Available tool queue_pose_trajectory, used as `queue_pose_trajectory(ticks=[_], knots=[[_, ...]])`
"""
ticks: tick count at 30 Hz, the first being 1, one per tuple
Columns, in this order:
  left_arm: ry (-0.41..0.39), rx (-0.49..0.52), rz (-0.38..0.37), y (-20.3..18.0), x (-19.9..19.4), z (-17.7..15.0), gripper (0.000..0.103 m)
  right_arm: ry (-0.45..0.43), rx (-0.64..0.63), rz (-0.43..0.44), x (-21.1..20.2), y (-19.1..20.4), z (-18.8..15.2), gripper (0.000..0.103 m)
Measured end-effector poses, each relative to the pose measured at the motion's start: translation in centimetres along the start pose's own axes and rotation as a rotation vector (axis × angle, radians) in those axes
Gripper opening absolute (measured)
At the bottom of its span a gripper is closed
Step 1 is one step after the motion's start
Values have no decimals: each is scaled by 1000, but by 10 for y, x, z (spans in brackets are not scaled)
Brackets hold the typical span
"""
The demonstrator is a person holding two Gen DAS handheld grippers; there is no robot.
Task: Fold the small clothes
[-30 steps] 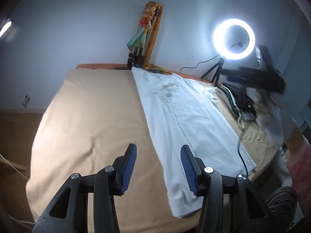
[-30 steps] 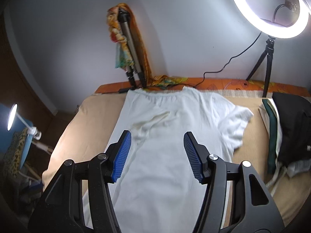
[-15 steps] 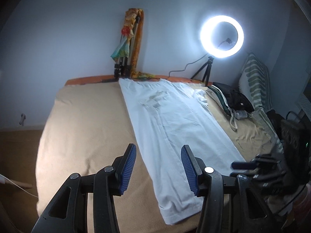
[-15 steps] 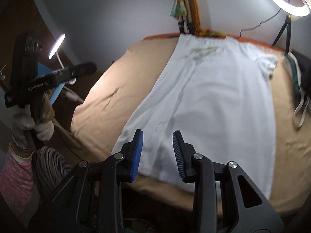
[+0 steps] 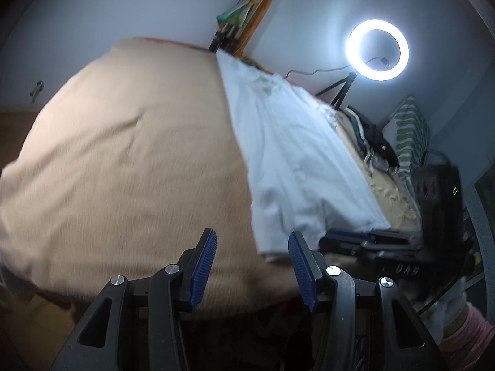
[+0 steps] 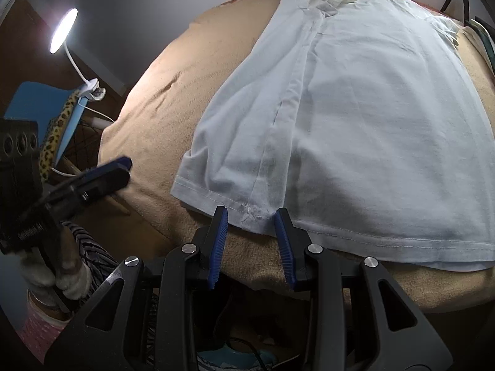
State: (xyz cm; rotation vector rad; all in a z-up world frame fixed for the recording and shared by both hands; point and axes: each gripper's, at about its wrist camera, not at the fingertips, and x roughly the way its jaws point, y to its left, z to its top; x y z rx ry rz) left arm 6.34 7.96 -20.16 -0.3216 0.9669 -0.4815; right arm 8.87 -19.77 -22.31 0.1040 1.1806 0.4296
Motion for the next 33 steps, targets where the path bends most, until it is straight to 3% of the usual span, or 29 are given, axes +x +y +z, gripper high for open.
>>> queue_pose_trajectory(ticks=[5, 9, 12, 15, 17, 19, 24, 26, 27, 29, 30, 33], knots=[[7, 2, 4, 2, 9, -14, 48, 16, -66, -63, 2, 15, 0, 32], [1, 49, -6, -5, 13, -14, 48, 35, -82, -102, 5, 16, 7, 15], [14, 96, -9, -12, 19, -15, 48, 37, -66, -85, 6, 11, 9, 7], [25, 145, -3, -20, 23, -19, 48, 28, 16, 36, -5, -3, 11, 6], [35, 176, 8, -26, 28, -22, 48, -15, 132, 208, -24, -22, 12, 5], [39, 211, 25, -34, 33, -24, 48, -58, 224, 309, -36, -40, 10, 5], [28, 258, 53, -48, 47, -19, 48, 2, 370, 369, -13, -79, -5, 5], [19, 295, 82, -55, 52, -17, 40, 4, 395, 394, -11, -84, -7, 5], [27, 313, 92, -58, 56, -17, 22, -2, 398, 402, -12, -85, -6, 5], [26, 339, 100, -62, 56, -16, 13, -15, 390, 417, -19, -82, -6, 5], [22, 338, 92, -63, 52, -15, 3, -24, 387, 427, -23, -82, -5, 5], [-17, 296, 41, -64, 30, -12, 2, -72, 381, 492, -42, -79, -2, 5]])
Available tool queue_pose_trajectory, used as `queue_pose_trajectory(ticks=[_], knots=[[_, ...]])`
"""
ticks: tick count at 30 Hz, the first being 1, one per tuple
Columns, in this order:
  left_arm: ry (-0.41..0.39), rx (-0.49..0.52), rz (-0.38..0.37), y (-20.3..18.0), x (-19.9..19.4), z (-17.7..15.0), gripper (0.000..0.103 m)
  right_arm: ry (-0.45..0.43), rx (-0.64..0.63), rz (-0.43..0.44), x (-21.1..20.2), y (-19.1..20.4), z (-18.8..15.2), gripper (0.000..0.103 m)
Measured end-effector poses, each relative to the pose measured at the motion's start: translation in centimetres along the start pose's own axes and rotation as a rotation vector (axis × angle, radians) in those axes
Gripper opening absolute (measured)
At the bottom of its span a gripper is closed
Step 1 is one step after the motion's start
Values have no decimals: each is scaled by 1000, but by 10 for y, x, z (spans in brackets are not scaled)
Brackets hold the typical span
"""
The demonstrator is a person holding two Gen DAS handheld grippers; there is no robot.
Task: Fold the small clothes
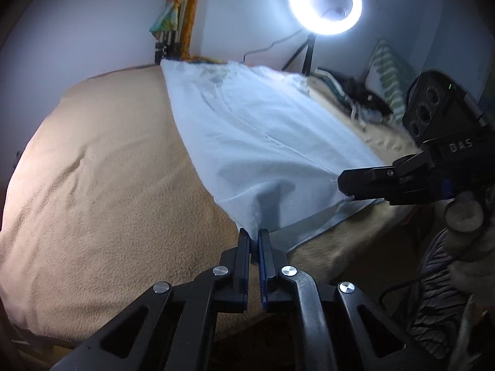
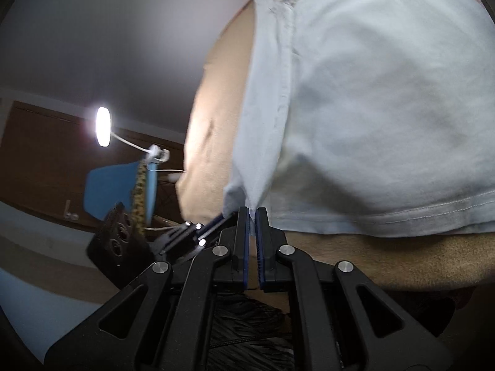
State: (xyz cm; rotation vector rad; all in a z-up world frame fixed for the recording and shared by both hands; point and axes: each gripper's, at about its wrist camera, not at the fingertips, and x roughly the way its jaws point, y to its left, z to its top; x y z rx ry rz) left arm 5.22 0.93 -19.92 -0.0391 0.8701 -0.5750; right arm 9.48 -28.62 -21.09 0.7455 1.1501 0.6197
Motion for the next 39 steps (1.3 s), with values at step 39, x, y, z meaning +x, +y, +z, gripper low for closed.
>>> queue_pose_trajectory(ticks=[39], knots=[[17, -315, -176, 45, -2, -28, 0, 52, -19, -133, 29, -17, -4, 5]])
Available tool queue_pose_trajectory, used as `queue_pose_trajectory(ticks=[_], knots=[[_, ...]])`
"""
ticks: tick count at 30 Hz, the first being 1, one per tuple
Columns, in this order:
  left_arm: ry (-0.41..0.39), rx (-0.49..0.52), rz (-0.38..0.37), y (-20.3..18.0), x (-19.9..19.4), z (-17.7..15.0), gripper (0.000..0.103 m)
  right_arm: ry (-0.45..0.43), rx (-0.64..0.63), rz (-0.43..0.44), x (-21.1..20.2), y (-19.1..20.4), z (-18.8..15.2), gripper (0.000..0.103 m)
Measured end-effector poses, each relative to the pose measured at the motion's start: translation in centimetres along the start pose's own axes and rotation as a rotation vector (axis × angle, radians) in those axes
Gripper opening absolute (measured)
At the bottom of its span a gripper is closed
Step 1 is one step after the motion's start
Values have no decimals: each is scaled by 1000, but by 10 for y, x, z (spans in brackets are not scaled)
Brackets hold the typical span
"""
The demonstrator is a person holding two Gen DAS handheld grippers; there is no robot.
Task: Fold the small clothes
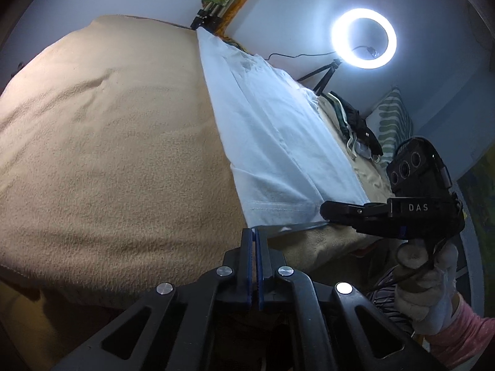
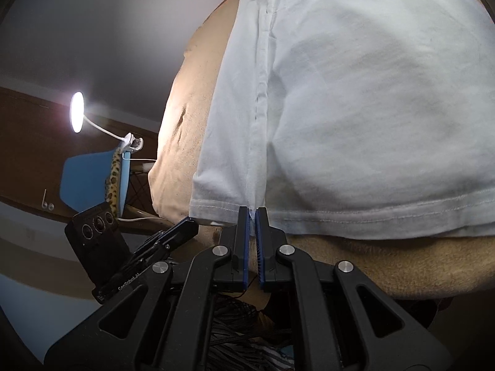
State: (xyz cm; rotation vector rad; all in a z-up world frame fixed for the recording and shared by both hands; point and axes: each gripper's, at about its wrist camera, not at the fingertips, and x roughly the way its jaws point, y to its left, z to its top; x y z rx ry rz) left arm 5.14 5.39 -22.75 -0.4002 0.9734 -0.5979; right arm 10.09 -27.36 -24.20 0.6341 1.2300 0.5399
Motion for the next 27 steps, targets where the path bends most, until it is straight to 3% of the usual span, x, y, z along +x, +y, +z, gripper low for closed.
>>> queue_pose_trajectory(ticks=[2, 4, 5, 9, 10, 12, 17, 19, 20, 24, 27], knots=[[-14, -2, 8, 0, -3, 2, 4, -7, -3, 6, -3, 2, 1, 5], [-18, -13, -21, 3, -4, 6, 36, -12, -17, -1, -6, 4, 2, 5], [-31, -19, -13, 5, -6, 6, 37, -12, -20, -1, -7, 4, 3, 5], [4, -27, -29, 8, 9, 11, 30, -12, -29, -6, -8, 7, 5, 5], [22, -12, -27, 6, 14, 11, 17, -11, -30, -7, -7, 8, 5, 5], [21, 0, -8, 4, 19, 11, 2, -10, -34, -10, -5, 9, 4, 5], [-26, -34, -30, 4, 7, 8, 2, -3, -43, -12, -3, 10, 3, 5], [-31, -30, -7, 4, 5, 10, 14, 3, -44, -10, -2, 10, 4, 5], [-30, -31, -14, 5, 6, 12, 15, 4, -46, -13, -1, 11, 4, 5], [-10, -27, -5, 9, 12, 15, 0, 1, -46, -15, 1, 13, 4, 5], [0, -21, -9, 9, 15, 12, 0, -1, -50, -15, -1, 12, 3, 5]])
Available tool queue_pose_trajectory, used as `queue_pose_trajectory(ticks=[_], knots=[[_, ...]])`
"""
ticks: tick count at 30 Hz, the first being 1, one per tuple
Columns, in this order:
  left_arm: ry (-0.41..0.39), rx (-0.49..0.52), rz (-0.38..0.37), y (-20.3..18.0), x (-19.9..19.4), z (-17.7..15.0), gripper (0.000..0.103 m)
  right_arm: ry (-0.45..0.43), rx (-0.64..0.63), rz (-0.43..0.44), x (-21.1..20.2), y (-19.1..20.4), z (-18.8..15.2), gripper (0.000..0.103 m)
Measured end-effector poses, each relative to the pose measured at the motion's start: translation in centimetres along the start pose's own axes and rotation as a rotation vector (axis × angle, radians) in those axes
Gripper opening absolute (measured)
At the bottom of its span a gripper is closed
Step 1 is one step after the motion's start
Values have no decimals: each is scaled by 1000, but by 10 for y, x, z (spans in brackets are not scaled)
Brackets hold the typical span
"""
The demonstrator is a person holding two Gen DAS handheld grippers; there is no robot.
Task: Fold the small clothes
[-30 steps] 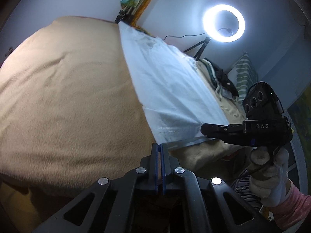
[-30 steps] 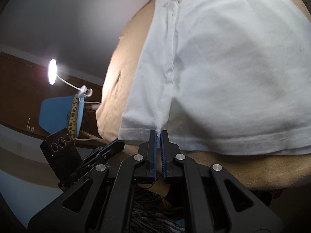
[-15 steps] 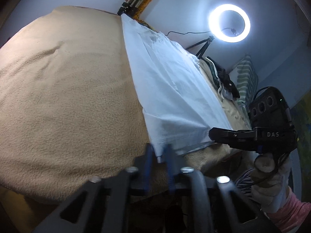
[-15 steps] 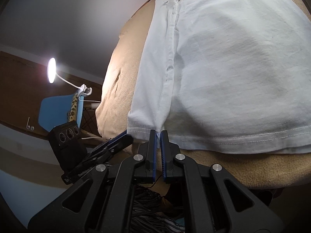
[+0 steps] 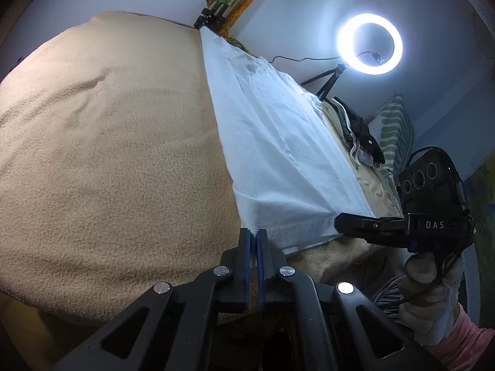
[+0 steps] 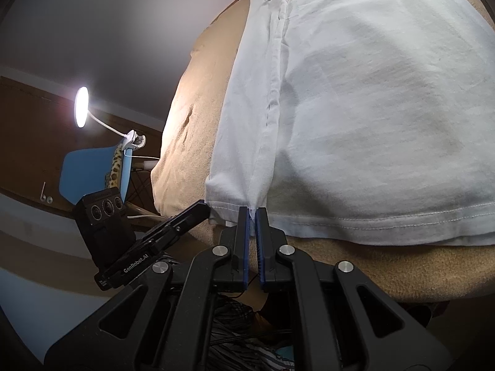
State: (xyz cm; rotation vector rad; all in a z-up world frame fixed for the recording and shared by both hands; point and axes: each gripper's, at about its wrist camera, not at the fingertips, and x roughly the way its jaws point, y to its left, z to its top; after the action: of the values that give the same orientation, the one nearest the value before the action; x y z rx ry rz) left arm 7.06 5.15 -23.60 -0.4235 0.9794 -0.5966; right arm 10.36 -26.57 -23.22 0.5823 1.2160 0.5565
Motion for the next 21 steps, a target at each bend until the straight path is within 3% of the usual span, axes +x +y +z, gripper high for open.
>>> queue_pose_trajectory(ticks=[10, 13, 16, 18, 20, 21], knots=[[-18, -67, -50, -1, -18, -10, 0, -12, -2, 24, -6, 2, -2, 5], [-4, -35, 29, 1, -15, -13, 0, -20, -35, -13, -4, 2, -3, 5], [8, -50, 38, 4, -12, -12, 0, 11, 10, -36, 6, -10, -4, 5], [-1, -3, 65, -5, -16, -11, 0, 7, 13, -36, 5, -14, -7, 5], [-5, 48, 84, -15, -20, -9, 4, 10, -4, -43, 3, -13, -9, 5], [-13, 74, 94, -22, -22, -7, 12, 13, -9, -55, 1, -13, -10, 5]])
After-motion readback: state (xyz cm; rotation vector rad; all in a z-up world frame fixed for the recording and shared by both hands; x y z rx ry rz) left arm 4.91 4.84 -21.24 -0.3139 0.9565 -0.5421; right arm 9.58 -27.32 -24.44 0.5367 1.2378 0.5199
